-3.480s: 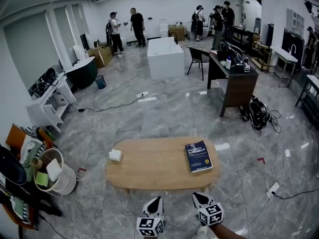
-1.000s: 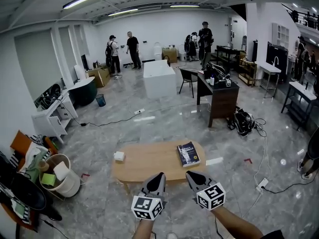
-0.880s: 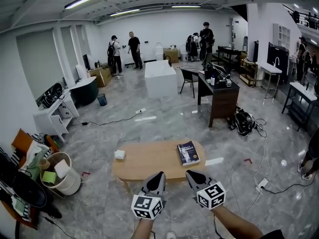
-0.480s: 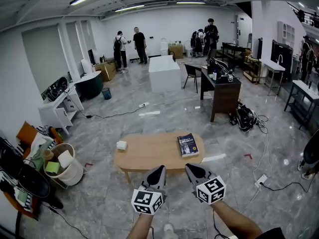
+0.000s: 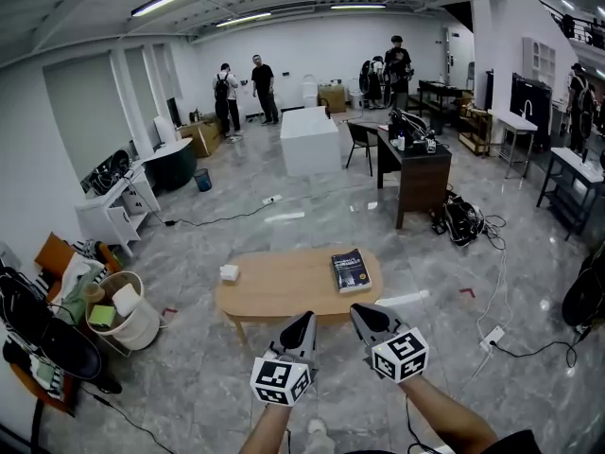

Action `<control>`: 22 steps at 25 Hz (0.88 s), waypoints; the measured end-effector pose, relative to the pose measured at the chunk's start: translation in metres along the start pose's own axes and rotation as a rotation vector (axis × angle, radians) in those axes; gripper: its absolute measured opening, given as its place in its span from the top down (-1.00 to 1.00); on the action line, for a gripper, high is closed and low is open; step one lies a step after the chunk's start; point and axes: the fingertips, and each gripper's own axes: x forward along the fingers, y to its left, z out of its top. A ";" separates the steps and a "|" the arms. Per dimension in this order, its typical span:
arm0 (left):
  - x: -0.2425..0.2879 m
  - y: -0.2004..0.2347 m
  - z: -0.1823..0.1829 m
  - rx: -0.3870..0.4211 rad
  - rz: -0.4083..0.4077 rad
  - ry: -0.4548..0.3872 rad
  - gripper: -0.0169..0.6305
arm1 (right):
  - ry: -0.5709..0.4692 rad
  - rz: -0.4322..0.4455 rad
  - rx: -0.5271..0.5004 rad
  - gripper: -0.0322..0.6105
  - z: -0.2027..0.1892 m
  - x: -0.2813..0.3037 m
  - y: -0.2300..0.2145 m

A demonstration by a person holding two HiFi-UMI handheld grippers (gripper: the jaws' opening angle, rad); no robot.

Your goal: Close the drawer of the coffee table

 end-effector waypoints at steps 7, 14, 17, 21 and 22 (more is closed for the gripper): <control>-0.009 -0.016 0.007 0.021 0.006 -0.006 0.95 | -0.012 0.015 -0.013 0.84 0.007 -0.014 0.005; -0.006 -0.022 0.009 0.028 0.009 -0.004 0.95 | -0.015 0.028 -0.013 0.84 0.009 -0.019 0.002; -0.007 -0.016 0.009 0.024 0.005 -0.004 0.95 | -0.017 0.026 -0.014 0.84 0.010 -0.015 0.006; -0.004 -0.012 0.010 0.024 0.001 -0.006 0.95 | -0.019 0.017 -0.014 0.84 0.011 -0.011 0.004; -0.004 -0.011 0.009 0.022 0.001 -0.005 0.95 | -0.017 0.017 -0.013 0.84 0.011 -0.010 0.004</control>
